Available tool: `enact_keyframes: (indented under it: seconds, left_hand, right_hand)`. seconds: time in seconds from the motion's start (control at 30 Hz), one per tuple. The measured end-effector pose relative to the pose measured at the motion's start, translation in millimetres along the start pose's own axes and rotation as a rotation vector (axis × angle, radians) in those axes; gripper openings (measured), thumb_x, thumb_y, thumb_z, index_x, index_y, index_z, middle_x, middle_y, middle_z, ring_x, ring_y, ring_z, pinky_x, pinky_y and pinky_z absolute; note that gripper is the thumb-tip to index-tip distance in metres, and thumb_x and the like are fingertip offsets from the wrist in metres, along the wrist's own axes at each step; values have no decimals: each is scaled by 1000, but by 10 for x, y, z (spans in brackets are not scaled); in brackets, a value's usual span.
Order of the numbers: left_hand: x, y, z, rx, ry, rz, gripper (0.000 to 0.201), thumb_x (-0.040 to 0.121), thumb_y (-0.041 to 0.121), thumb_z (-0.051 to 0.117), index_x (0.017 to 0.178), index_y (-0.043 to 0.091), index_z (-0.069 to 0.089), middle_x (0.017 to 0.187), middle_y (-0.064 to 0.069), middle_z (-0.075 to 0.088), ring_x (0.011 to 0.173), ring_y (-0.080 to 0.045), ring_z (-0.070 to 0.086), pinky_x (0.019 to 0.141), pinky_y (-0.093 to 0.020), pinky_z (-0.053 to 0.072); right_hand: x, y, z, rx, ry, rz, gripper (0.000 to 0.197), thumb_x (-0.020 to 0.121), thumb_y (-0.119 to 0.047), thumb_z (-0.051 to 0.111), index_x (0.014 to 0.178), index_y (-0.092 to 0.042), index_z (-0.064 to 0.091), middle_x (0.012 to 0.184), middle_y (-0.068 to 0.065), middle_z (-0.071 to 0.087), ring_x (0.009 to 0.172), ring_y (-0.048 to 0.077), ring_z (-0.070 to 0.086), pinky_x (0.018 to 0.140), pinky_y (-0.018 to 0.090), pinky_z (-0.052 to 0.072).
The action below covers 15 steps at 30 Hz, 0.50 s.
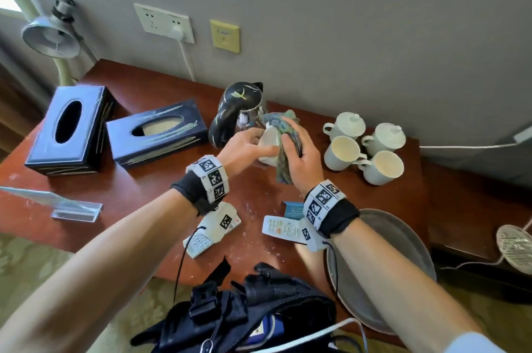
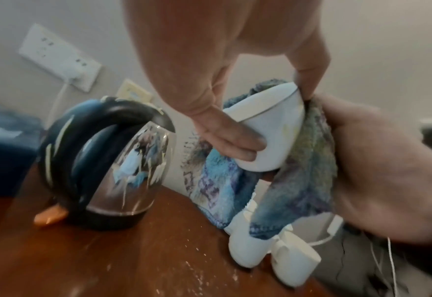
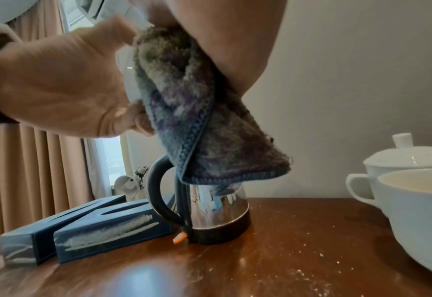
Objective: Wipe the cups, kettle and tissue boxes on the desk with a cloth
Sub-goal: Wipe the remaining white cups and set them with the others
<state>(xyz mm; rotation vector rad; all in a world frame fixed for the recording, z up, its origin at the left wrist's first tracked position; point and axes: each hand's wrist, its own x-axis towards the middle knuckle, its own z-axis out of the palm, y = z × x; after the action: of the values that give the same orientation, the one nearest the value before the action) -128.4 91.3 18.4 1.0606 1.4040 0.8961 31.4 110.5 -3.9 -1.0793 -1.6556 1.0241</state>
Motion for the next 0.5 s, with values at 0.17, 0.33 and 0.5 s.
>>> enact_keyframes:
  seconds: [0.17, 0.33, 0.5]
  left_hand:
    - [18, 97, -85, 535, 14, 237, 83, 68, 32, 85, 140, 18, 46, 117, -1, 64, 104, -19, 62, 92, -35, 53]
    - [57, -3, -199, 498, -16, 253, 75, 70, 33, 85, 136, 19, 51, 105, 5, 63, 94, -13, 61, 85, -28, 52]
    - [126, -129, -325, -94, -85, 15, 58, 74, 22, 84, 125, 6, 61, 106, -7, 72, 91, -22, 72, 73, -34, 61]
  right_hand:
    - [142, -95, 157, 235, 205, 344, 17, 99, -33, 50, 111, -32, 63, 116, 1, 69, 110, 18, 64, 103, 43, 48]
    - [248, -180, 250, 275, 236, 544, 17, 101, -24, 52, 92, -29, 65, 96, 0, 70, 95, 19, 65, 92, 37, 53]
    - [193, -237, 424, 78, 196, 308, 17, 99, -30, 51, 103, -35, 66, 107, -9, 71, 104, 7, 65, 100, 35, 49]
